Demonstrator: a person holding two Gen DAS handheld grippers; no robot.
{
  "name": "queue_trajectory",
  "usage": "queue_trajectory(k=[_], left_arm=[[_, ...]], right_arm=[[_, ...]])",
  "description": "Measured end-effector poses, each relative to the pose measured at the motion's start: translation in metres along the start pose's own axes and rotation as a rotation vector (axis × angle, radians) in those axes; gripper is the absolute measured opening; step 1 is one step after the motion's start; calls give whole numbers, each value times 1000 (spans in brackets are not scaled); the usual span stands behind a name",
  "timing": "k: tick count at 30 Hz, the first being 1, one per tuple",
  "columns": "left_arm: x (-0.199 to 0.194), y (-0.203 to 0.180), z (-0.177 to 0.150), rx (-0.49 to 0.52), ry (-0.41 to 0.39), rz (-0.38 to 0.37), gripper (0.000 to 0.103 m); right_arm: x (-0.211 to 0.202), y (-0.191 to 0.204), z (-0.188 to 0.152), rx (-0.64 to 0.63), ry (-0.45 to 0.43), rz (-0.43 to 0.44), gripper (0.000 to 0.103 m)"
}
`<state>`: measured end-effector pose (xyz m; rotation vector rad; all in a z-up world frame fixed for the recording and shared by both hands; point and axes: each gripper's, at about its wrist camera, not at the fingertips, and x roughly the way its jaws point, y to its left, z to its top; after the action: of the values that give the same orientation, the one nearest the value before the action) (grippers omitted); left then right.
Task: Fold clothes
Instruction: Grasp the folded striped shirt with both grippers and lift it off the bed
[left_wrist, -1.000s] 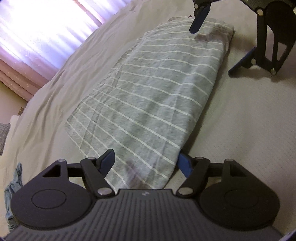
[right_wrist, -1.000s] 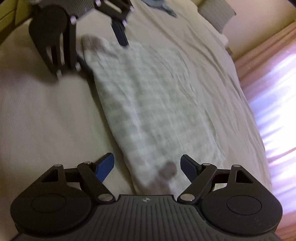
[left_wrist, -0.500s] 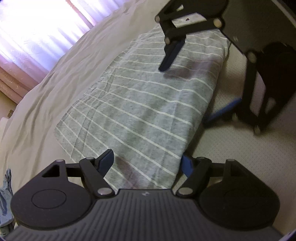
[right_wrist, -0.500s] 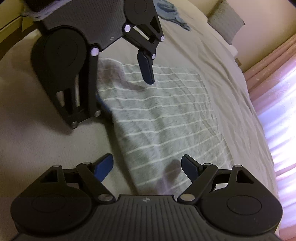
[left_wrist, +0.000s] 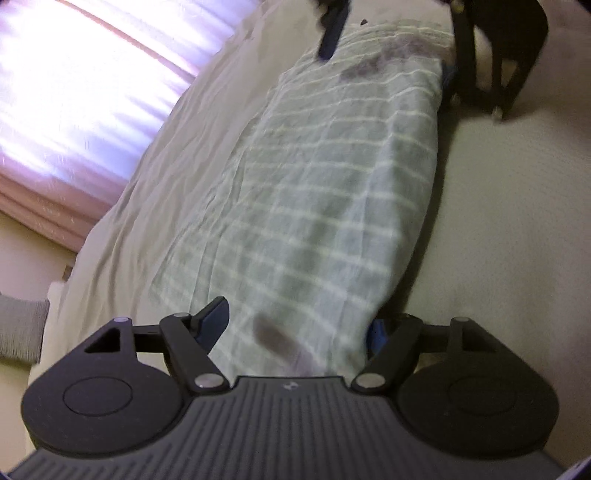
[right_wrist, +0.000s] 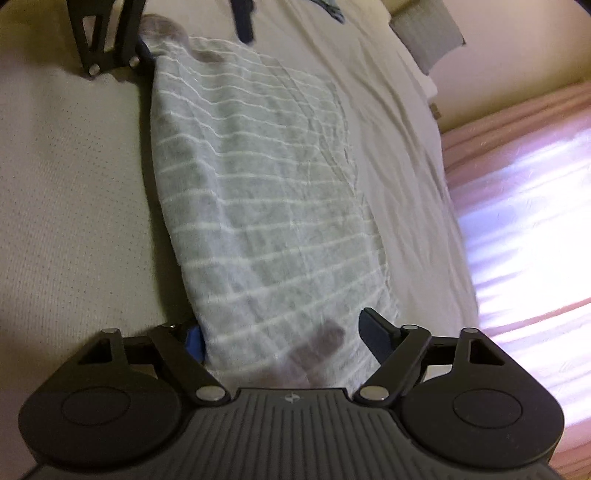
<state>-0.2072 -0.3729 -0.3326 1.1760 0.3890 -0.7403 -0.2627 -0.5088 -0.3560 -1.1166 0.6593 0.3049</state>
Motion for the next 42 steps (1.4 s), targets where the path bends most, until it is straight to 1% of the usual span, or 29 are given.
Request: queue_trajectory(k=[2,5,6,7,8,10,11,13,14,15,16,18,22,25,27,29,31,34,38,40,42], left_arm=[[5,0,3,20,-9,7,73],[11,20,-7,-11,12,42,73],[12,24,-11,-20,18,35,73],[13,22,-12,-4,17,24,70],[14,19,-12,12,15,13,66],[21,14,-10,56,11,-29,39],[24,12,-8,72,10,-49,35],[24,16,-6,58,19,-81,28],[22,20,-6,50,19,-98,26],[18,22,-7,61,11,-106,21],[14,25,-7,72,3,-114,16],[3,35,-6,93,-20,-126,14],[-19,62,3,115,-65,-130,11],[-38,89,16,126,-136,-122,11],[-45,104,31,153,-190,-134,11],[-52,117,47,187,-251,-148,10],[-62,122,70,233,-324,-169,11],[-77,122,116,292,-443,-215,11],[-95,105,189,373,-595,-278,11],[-114,85,233,416,-678,-302,11],[-121,76,282,449,-752,-311,11]], right_arm=[[6,3,10,-17,-14,-10,74],[15,1,20,-35,-29,-18,70],[17,-1,21,-35,-31,-16,69],[19,-3,20,-32,-32,-9,68],[20,-5,20,-29,-33,-2,66],[24,-5,20,-41,-31,17,56],[25,-4,22,-40,-22,31,45],[27,-3,27,-26,-3,46,39],[27,-5,28,-14,4,54,34],[27,-9,29,0,10,63,27],[25,-12,29,10,12,70,24],[19,-22,33,30,12,81,14],[-3,-49,43,102,14,83,9],[-22,-76,53,172,26,68,7],[-37,-96,59,216,42,51,7],[-56,-109,57,260,68,33,7],[-75,-124,54,312,101,12,6],[-106,-141,40,397,174,-22,6],[-154,-157,5,516,294,-86,6],[-185,-164,-21,570,360,-131,6],[-214,-171,-52,615,426,-180,6]])
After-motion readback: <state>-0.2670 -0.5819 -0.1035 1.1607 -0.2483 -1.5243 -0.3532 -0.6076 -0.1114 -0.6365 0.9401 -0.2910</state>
